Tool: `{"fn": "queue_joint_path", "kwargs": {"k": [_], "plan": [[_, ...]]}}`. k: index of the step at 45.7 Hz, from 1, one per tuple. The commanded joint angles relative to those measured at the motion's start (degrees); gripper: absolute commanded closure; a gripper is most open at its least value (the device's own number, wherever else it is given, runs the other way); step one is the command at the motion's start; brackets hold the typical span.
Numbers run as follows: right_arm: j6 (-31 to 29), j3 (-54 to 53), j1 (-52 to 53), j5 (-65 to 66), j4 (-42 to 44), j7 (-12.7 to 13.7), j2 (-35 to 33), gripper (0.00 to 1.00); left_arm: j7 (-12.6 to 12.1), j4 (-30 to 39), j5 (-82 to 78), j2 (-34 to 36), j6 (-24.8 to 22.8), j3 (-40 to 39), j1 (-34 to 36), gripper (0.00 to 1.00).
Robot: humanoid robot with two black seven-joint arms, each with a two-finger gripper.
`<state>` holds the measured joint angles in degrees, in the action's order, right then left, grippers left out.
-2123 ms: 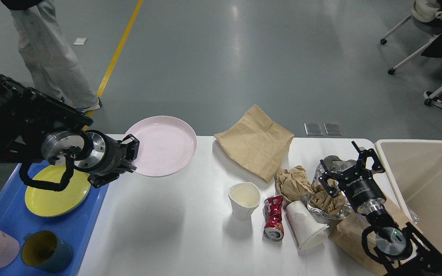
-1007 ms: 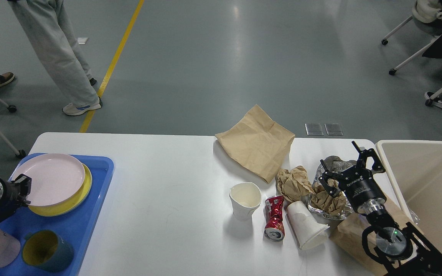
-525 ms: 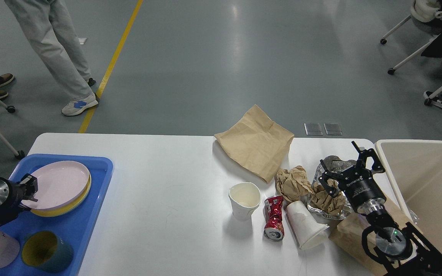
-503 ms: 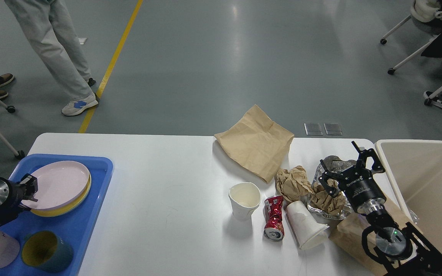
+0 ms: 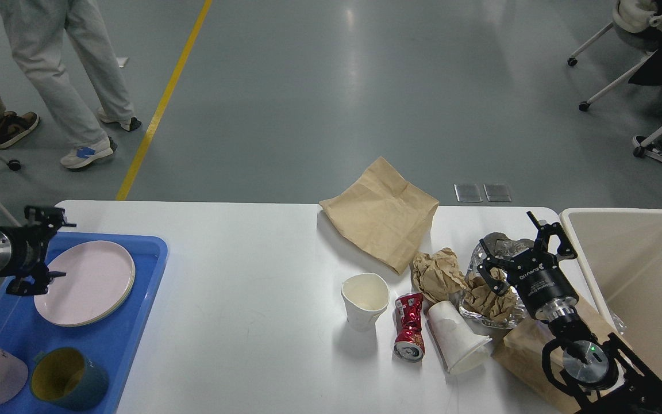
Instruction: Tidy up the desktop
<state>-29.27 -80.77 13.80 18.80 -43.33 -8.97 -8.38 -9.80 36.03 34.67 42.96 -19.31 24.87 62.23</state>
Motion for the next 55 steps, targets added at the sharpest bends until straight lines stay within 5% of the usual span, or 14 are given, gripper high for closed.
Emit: {"fn": "queue_joint_path", "kwargs": {"k": [1, 10, 16, 19, 22, 25, 34, 55], "plan": [[0.00, 0.00, 0.00, 0.00, 0.00, 0.00, -0.06, 0.00, 0.22, -0.17, -0.04, 0.90, -0.11, -27.72, -8.42, 0.04], [0.00, 0.00, 0.00, 0.00, 0.00, 0.00, 0.03, 0.00, 0.13, -0.17, -0.22, -5.94, -4.14, -68.70, -24.33, 0.04], [0.00, 0.00, 0.00, 0.00, 0.00, 0.00, -0.06, 0.00, 1.62, 1.67, -3.29, -13.50, -8.37, -81.02, -28.82, 0.04], [0.00, 0.00, 0.00, 0.00, 0.00, 0.00, -0.06, 0.00, 6.18, 3.16, -4.87, -15.97, -8.37, -83.75, -31.46, 0.04], [0.00, 0.00, 0.00, 0.00, 0.00, 0.00, 0.03, 0.00, 13.99, 4.39, -6.28, -18.60, -8.72, -86.91, -34.44, 0.04], [0.00, 0.00, 0.00, 0.00, 0.00, 0.00, -0.06, 0.00, 17.71, 5.62, -8.65, -21.15, -8.72, -88.85, -36.03, 0.04], [0.00, 0.00, 0.00, 0.00, 0.00, 0.00, 0.03, 0.00, 17.71, 5.98, -16.30, -26.69, -9.16, -92.81, -37.97, 0.04], [0.00, 0.00, 0.00, 0.00, 0.00, 0.00, -0.06, 0.00, 18.50, 4.31, -15.95, -26.70, -13.21, -93.25, -37.97, 0.04]]}}
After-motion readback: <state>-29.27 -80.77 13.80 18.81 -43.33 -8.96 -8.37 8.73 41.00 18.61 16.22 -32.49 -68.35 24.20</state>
